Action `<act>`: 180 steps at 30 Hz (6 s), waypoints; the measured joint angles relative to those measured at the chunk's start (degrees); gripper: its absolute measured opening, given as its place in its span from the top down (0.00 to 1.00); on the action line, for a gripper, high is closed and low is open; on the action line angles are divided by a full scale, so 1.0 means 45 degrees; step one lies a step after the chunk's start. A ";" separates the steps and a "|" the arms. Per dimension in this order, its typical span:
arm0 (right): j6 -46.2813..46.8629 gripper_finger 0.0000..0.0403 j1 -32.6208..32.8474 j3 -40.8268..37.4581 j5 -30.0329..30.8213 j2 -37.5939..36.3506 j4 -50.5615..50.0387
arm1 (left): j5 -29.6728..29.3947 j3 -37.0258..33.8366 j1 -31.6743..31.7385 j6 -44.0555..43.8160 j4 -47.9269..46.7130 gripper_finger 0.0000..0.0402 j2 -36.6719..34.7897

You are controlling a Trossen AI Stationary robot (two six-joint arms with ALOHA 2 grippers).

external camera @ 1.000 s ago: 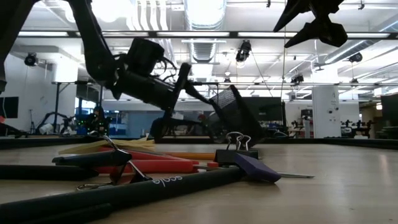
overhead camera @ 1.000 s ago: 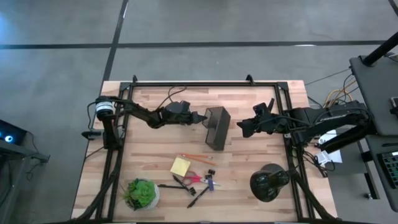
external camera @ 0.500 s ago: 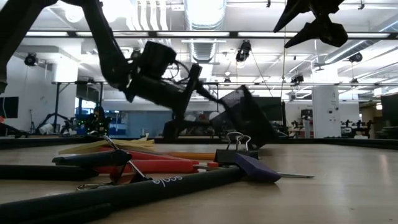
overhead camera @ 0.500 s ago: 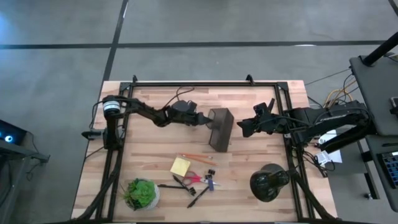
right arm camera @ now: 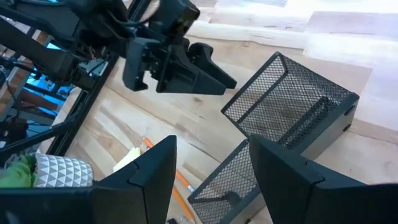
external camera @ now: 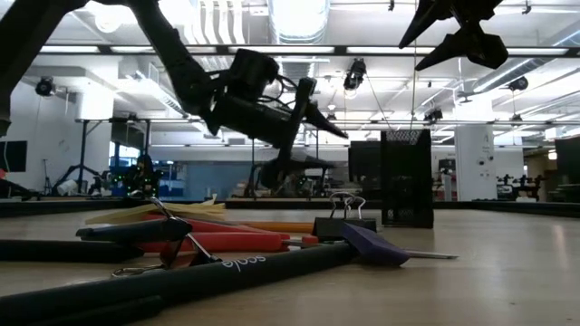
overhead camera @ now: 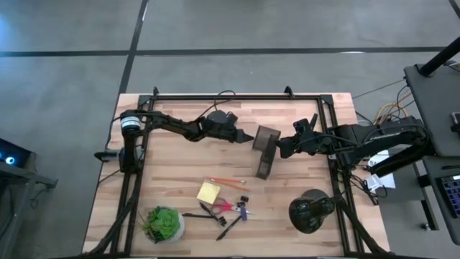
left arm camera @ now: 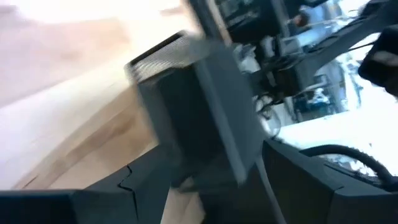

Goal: Pick and place office supplies into organizer
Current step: Adjust the desk organizer

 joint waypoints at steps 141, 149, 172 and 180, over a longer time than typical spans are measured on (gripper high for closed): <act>0.0737 0.52 0.0000 -0.0165 0.0659 0.0194 -0.1492 | 0.1544 0.2309 -0.0199 0.7128 -1.0943 1.00 -0.1718; 0.1423 0.52 -0.0079 -0.0329 -0.0178 0.1630 -0.0590 | -0.3333 0.2087 -0.0097 0.9546 -1.4809 1.00 -0.4181; -0.1556 0.98 -0.3383 -0.0355 -0.3411 0.6378 0.3333 | -0.1629 -0.1816 -0.0550 0.7380 -1.3438 1.00 -0.4394; -0.3331 0.98 -0.5016 0.0233 -0.4680 0.7595 0.4107 | -0.1415 -0.1758 -0.0604 0.6270 -1.0763 1.00 -0.4396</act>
